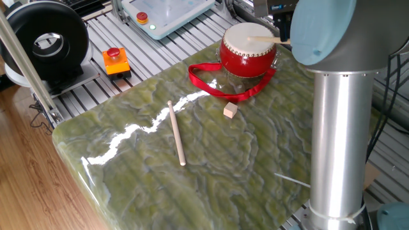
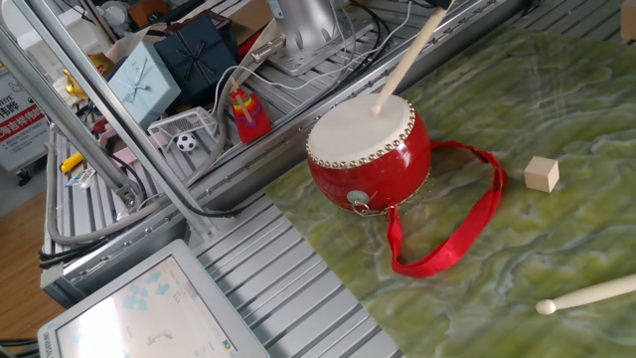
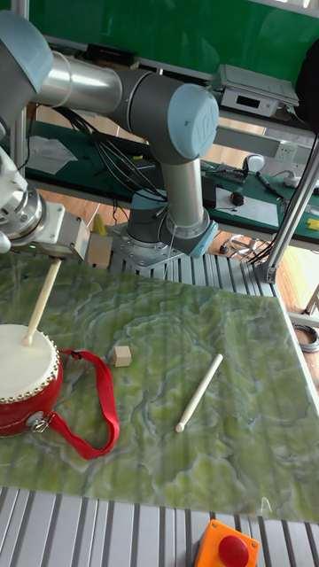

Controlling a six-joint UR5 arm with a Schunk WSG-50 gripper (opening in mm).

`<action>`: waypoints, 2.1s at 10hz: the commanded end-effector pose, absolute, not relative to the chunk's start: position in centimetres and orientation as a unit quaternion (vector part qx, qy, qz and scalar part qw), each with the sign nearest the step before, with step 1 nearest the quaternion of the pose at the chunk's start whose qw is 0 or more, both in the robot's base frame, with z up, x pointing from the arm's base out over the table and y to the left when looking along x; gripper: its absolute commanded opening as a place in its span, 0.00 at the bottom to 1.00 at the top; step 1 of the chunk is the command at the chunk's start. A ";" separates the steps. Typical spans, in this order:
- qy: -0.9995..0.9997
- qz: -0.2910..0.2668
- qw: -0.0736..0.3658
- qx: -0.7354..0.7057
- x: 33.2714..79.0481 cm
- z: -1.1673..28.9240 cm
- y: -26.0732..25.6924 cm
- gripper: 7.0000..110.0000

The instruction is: Play the drum

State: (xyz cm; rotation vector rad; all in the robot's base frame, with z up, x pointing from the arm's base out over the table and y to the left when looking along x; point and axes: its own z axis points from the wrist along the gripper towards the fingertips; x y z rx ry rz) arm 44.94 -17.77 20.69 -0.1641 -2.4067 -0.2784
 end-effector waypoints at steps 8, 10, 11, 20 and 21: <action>-0.951 -0.045 0.302 -0.044 46.7 18.6 -21.0 0.00; -0.970 -0.047 0.233 -0.043 49.3 16.1 -21.2 0.00; -0.973 -0.045 0.221 -0.045 49.8 15.3 -21.2 0.00; -0.981 0.040 0.191 -0.006 50.3 16.5 -25.9 0.00; -0.983 0.047 0.180 -0.004 50.8 16.3 -26.3 0.00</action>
